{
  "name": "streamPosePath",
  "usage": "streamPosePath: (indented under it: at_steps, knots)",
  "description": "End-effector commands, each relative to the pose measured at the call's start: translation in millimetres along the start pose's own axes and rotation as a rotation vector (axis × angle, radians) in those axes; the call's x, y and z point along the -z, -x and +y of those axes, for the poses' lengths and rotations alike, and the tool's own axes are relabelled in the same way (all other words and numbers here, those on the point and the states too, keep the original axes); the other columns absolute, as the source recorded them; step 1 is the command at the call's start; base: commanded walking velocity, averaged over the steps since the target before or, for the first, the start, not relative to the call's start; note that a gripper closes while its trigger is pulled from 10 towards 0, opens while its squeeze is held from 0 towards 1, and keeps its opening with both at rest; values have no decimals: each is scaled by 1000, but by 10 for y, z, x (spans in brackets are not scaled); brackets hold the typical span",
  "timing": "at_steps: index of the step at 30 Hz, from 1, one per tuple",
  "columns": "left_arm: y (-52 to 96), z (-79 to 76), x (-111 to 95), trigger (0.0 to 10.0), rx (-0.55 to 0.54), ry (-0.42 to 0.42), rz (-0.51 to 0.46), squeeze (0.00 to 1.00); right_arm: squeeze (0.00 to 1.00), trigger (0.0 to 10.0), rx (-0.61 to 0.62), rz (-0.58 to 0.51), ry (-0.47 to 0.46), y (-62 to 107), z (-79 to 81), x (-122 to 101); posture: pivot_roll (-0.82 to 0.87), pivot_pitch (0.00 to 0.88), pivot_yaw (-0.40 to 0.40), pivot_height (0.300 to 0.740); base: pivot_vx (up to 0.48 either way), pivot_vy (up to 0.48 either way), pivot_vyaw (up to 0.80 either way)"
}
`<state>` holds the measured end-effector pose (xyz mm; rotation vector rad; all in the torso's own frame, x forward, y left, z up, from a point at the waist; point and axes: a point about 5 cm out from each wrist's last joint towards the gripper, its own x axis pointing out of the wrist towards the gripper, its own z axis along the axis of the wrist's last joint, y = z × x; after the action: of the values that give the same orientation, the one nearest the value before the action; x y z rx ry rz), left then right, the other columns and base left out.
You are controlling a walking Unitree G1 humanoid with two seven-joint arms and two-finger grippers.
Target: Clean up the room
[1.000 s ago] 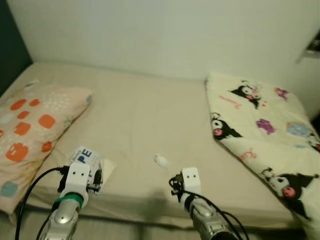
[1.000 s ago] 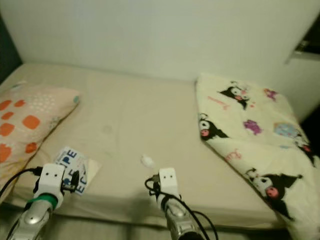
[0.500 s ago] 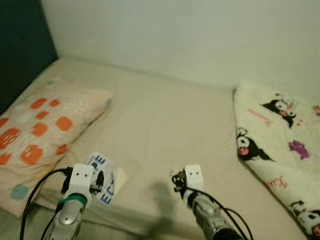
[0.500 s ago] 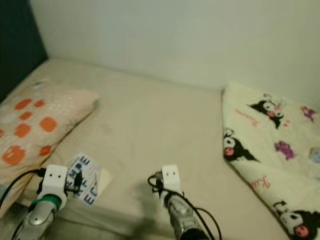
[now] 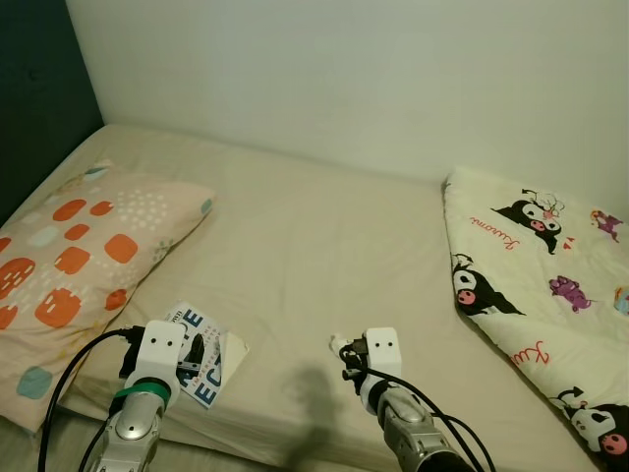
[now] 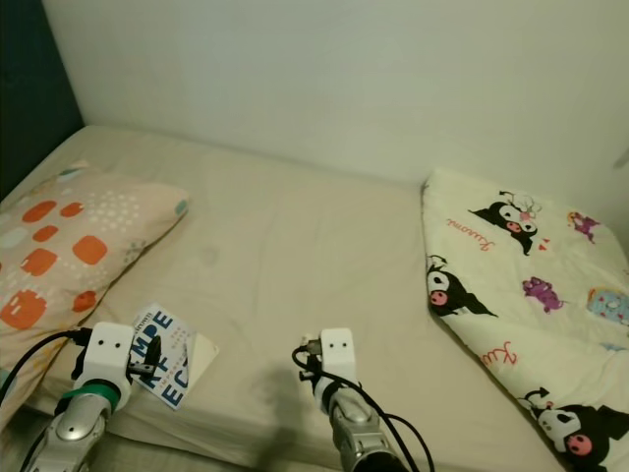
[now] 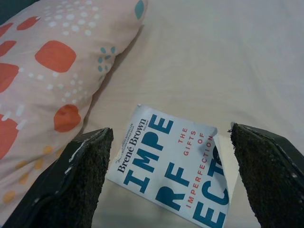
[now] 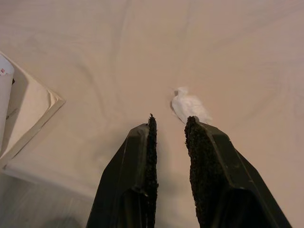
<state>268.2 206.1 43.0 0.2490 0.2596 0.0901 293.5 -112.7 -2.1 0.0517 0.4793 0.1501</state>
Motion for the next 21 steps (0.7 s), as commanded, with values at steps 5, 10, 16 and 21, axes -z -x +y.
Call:
streamPosePath:
  at_steps: [5, 10, 16, 21]
  knots:
    - [19, -37, 70, 10000, 9, -6, 32, 0, 0, 10000, 7, 15, -22, 18, -42, 50, 78, 0, -47, 686, 0, 0, 0]
    - [28, -33, 80, 10000, 8, -9, 33, 0, 0, 10000, 2, 16, -22, 17, -37, 47, 75, 0, -47, 671, 0, 0, 0]
    - [29, -44, 83, 10000, 7, -11, 33, 0, 0, 10000, 2, 15, -24, 17, -40, 45, 72, 0, -52, 646, 0, 0, 0]
    - [29, -51, 81, 10000, 6, -9, 31, 0, 0, 10000, -3, 15, -23, 18, -38, 46, 70, 0, -59, 626, 0, 0, 0]
